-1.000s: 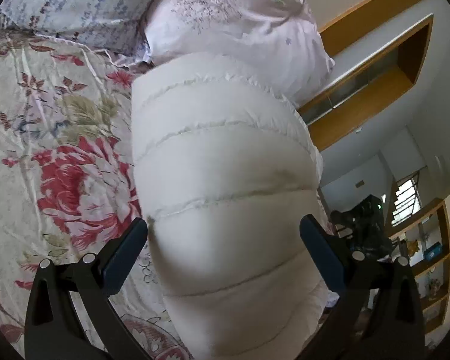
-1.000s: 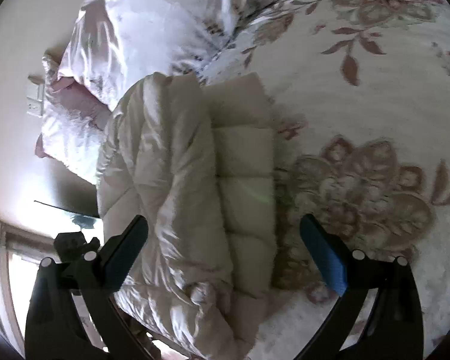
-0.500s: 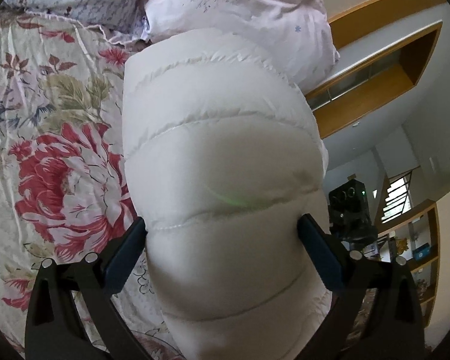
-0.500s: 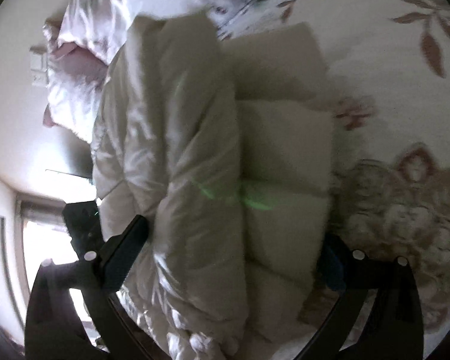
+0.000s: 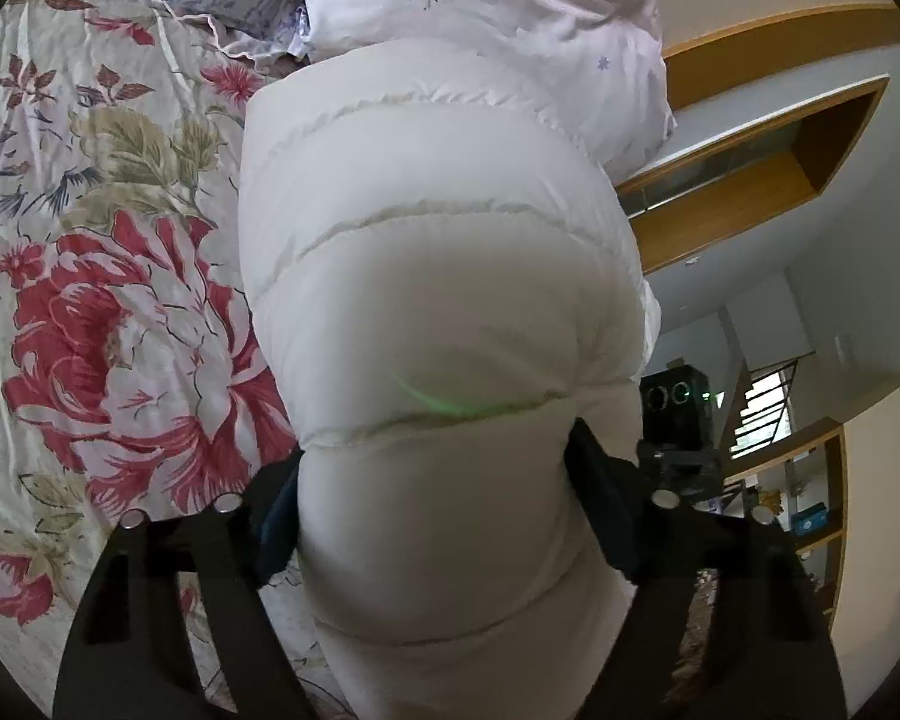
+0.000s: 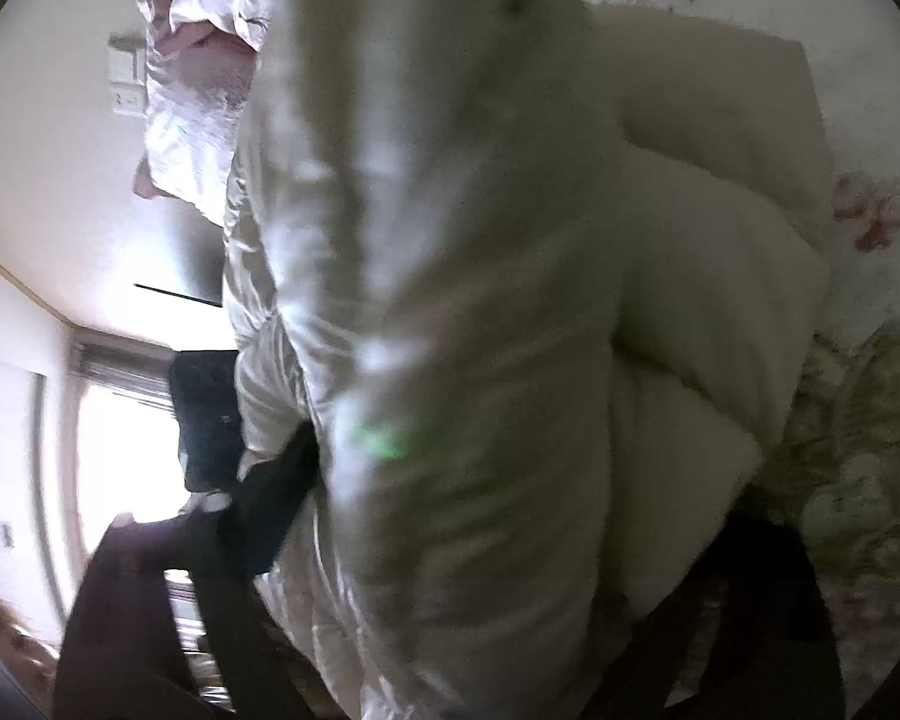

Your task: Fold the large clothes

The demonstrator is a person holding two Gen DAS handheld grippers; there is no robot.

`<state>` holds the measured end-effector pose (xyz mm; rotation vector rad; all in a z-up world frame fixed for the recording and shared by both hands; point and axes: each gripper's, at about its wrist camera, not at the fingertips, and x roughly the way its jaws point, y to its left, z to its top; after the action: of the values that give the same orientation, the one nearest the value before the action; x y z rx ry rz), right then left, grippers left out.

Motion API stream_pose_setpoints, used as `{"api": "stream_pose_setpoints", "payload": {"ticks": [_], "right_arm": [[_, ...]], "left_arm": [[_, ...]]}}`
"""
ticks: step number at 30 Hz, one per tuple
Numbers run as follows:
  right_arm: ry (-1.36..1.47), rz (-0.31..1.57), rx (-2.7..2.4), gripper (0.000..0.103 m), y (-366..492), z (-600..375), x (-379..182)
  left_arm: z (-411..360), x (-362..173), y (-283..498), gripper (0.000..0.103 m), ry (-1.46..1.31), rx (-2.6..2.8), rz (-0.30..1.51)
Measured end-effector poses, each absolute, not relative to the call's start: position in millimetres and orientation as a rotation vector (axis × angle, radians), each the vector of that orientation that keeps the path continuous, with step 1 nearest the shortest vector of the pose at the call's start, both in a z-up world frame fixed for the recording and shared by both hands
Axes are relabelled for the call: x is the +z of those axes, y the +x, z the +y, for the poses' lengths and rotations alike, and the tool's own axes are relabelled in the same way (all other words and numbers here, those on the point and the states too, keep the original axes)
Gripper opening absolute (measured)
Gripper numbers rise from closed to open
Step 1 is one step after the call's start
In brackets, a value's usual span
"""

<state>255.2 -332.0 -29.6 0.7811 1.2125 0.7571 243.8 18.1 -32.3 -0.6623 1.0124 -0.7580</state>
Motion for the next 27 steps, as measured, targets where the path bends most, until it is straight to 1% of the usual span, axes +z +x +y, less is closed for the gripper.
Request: {"api": "stream_pose_setpoints", "payload": {"ticks": [1,2,3,4,6,9,13,20,23,27], "right_arm": [[0.795,1.202,0.769,0.067,254.3,-331.3,-31.3],[0.804,1.186,0.781,0.063,252.9,-331.2,-31.4],[0.812,1.171,0.789,0.056,251.7,-331.1,-30.8],[0.814,1.150,0.800,0.050,248.9,-331.4,-28.8],[0.802,1.114,0.817,0.043,244.7,-328.9,-21.3],[0.768,1.078,0.834,0.037,240.7,-321.0,-5.4],[0.734,1.046,0.860,0.034,240.2,-307.0,12.6],[0.673,1.011,0.918,0.034,254.7,-268.3,36.2],[0.645,1.021,0.936,0.034,262.6,-251.3,29.9],[0.618,1.054,0.930,0.033,272.3,-226.8,18.2]], "left_arm": [[19.4,-32.4,242.7,0.072,-0.669,-0.762,1.007],[20.9,-31.8,241.5,0.067,-0.676,-0.769,0.999],[21.7,-30.9,240.7,0.063,-0.679,-0.774,0.992],[23.1,-29.8,239.2,0.061,-0.686,-0.780,0.983],[25.3,-25.9,236.9,0.054,-0.690,-0.793,0.962],[30.2,-16.7,232.3,0.049,-0.688,-0.809,0.923],[44.9,0.5,224.6,0.047,-0.673,-0.810,0.857],[85.4,26.0,215.4,0.047,-0.645,-0.727,0.768],[105.7,29.2,215.0,0.047,-0.621,-0.667,0.757],[131.3,21.5,221.7,0.047,-0.594,-0.581,0.783]]}}
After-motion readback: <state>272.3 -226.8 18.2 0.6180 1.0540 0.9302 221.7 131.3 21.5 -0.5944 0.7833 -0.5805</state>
